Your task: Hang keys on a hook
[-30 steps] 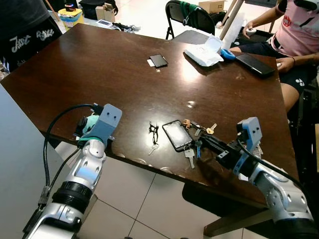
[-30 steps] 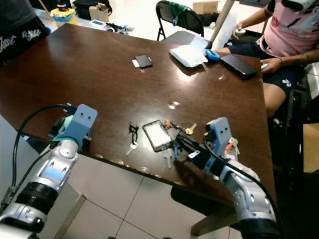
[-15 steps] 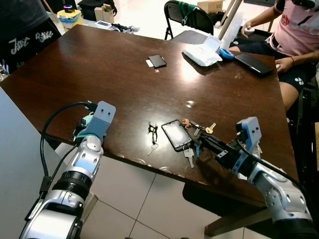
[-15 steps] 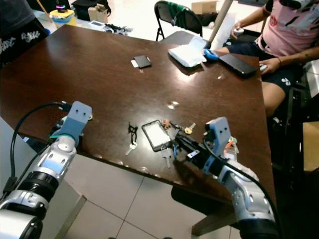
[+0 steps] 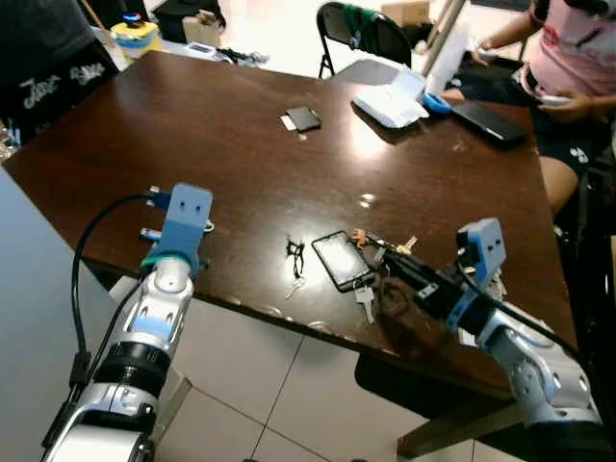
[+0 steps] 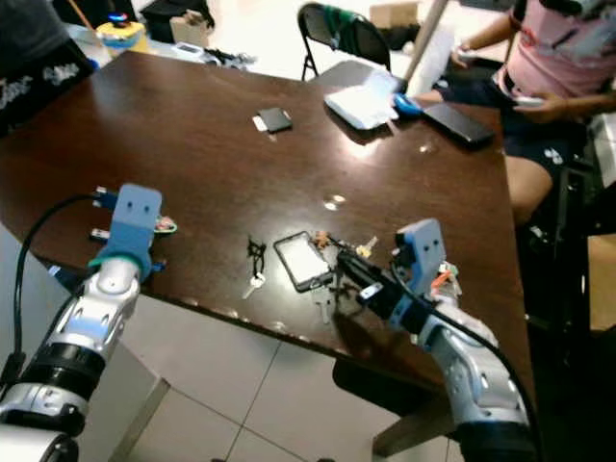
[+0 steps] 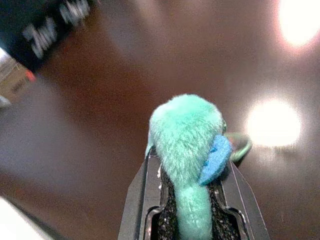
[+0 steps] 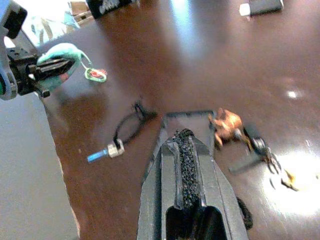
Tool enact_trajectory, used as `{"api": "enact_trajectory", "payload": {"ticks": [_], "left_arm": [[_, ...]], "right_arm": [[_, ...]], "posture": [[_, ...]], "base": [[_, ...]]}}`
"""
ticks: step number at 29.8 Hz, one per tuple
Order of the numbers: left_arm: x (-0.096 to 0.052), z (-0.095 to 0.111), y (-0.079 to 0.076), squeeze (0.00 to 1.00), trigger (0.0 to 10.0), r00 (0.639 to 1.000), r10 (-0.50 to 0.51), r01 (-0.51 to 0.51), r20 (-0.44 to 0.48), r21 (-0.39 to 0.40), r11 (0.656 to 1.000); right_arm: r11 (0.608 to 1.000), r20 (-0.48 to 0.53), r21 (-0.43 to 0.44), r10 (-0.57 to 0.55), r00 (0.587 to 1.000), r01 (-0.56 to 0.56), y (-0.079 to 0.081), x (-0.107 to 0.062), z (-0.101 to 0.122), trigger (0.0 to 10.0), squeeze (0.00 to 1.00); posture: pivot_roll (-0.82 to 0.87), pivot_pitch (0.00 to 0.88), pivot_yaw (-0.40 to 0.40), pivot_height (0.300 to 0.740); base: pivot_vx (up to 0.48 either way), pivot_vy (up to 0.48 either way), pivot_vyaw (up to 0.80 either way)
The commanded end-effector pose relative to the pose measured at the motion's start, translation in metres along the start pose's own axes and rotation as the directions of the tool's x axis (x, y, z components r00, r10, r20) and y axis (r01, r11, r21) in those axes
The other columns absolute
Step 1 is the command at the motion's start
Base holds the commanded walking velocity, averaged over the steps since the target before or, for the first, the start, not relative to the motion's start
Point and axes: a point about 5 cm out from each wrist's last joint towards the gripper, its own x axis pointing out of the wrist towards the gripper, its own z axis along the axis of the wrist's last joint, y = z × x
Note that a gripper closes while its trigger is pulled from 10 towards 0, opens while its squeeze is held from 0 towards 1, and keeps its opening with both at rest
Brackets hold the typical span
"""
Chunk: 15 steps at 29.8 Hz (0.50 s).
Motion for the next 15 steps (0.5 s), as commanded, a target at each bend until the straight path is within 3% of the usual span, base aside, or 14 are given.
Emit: {"api": "enact_trajectory", "payload": {"ticks": [1,2,4,5,7,12,15], "left_arm": [[-0.015,0.018,0.003,0.00,10.0,0.990,-0.039,0.045,0.135,-0.037,0.998],[-0.015,0.018,0.003,0.00,10.0,0.990,-0.039,0.045,0.135,-0.037,0.998],[-0.040,0.034,0.006,0.00,10.0,0.963,-0.125,0.148,0.237,-0.084,0.985],[-0.040,0.034,0.006,0.00,10.0,0.963,-0.125,0.148,0.237,-0.084,0.985],[-0.054,0.039,0.007,0.00,10.0,0.949,-0.173,0.213,0.264,-0.129,0.969],[-0.069,0.042,0.009,0.00,10.0,0.935,-0.219,0.280,0.279,-0.199,0.939],[-0.072,0.041,0.010,0.00,10.0,0.930,-0.232,0.292,0.286,-0.190,0.937]], "right_arm": [[1.000,0.062,0.008,-0.029,0.998,0.028,0.004,0.005,0.008,10.0,0.00],[1.000,0.062,0.008,-0.029,0.998,0.028,0.004,0.005,0.008,10.0,0.00],[0.996,0.157,0.003,-0.092,0.983,0.093,0.010,0.015,0.022,10.0,0.00],[0.996,0.157,0.003,-0.092,0.983,0.093,0.010,0.015,0.022,10.0,0.00],[0.991,0.220,-0.005,-0.130,0.967,0.135,0.014,0.021,0.032,10.0,0.00],[0.983,0.278,-0.029,-0.164,0.946,0.179,0.022,0.027,0.043,10.0,0.00],[0.982,0.281,-0.051,-0.159,0.947,0.180,0.026,0.028,0.043,10.0,0.00]], "posture": [[0.04,0.027,0.081,0.740],[0.04,0.027,0.081,0.740],[0.04,0.021,0.060,0.740],[0.04,0.021,0.060,0.740],[0.05,0.019,0.056,0.740],[0.04,0.006,0.044,0.740],[0.04,0.000,0.042,0.740]], "base": [[0.000,0.000,0.00],[0.000,0.000,0.00],[0.000,0.000,0.00],[0.000,0.000,0.00],[0.000,0.000,0.00],[0.000,0.000,0.00],[0.000,0.000,0.00]]}}
